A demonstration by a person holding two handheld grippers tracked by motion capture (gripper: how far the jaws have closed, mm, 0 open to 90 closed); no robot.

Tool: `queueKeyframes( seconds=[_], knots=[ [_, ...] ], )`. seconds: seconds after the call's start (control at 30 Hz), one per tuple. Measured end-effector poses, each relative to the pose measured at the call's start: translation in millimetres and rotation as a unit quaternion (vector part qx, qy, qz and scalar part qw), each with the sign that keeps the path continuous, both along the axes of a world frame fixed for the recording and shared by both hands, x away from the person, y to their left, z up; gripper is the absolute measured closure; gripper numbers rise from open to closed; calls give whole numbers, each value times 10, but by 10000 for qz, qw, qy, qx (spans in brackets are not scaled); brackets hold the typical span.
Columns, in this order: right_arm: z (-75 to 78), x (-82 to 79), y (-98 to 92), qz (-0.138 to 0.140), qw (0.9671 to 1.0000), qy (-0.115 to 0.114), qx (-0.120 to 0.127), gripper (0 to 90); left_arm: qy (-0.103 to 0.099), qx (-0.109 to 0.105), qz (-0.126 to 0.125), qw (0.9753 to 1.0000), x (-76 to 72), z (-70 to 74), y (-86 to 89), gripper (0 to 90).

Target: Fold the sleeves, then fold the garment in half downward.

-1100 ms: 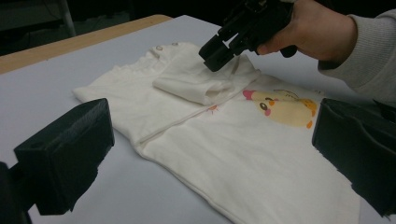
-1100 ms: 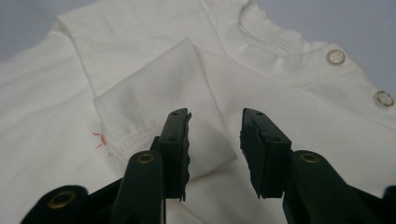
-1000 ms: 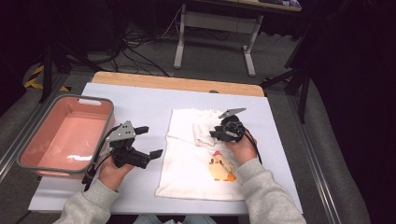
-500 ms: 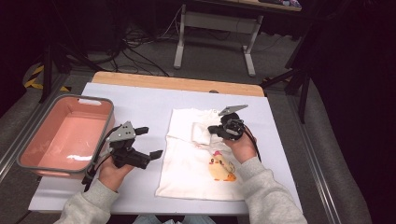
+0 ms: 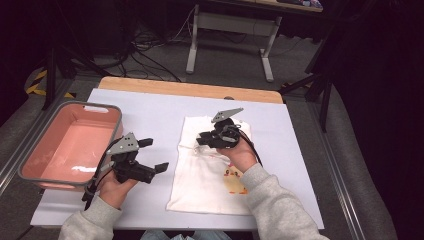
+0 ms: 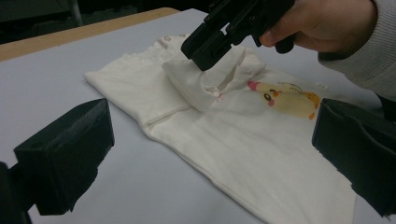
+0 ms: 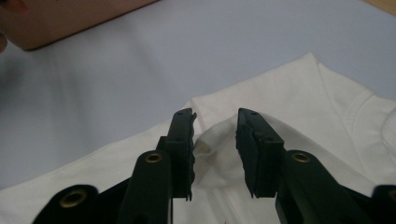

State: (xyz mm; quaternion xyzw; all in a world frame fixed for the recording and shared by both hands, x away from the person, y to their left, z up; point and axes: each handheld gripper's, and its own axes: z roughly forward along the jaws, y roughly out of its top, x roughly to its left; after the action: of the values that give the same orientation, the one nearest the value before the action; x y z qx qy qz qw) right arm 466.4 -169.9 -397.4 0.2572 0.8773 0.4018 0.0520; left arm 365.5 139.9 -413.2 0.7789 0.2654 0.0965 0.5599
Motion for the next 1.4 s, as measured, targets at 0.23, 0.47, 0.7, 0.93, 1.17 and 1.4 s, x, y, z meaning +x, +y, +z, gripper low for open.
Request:
queueKeyframes(
  seconds=[0.23,0.47,0.7,0.93,1.17,1.4],
  knots=[
    [176,-34,-305,-473,9982,-268,236,537,9,-66,-142,9999,63,3,-112,0],
    [284,-151,-641,-1004,9921,-747,69,396,220,-171,-269,9992,206,29,-229,0],
    [395,-161,-967,-1492,9847,-895,83,187,142,310,70,9994,375,177,-403,2],
    [349,-93,-1223,-1903,9798,-610,95,39,265,319,209,9989,604,288,-538,14],
    [317,-52,-1348,-2039,9773,-511,254,6,340,564,429,9969,804,310,-616,31],
    [265,81,-1362,-2181,9747,-480,-133,11,520,820,614,9934,1027,268,-713,44]
  ],
)
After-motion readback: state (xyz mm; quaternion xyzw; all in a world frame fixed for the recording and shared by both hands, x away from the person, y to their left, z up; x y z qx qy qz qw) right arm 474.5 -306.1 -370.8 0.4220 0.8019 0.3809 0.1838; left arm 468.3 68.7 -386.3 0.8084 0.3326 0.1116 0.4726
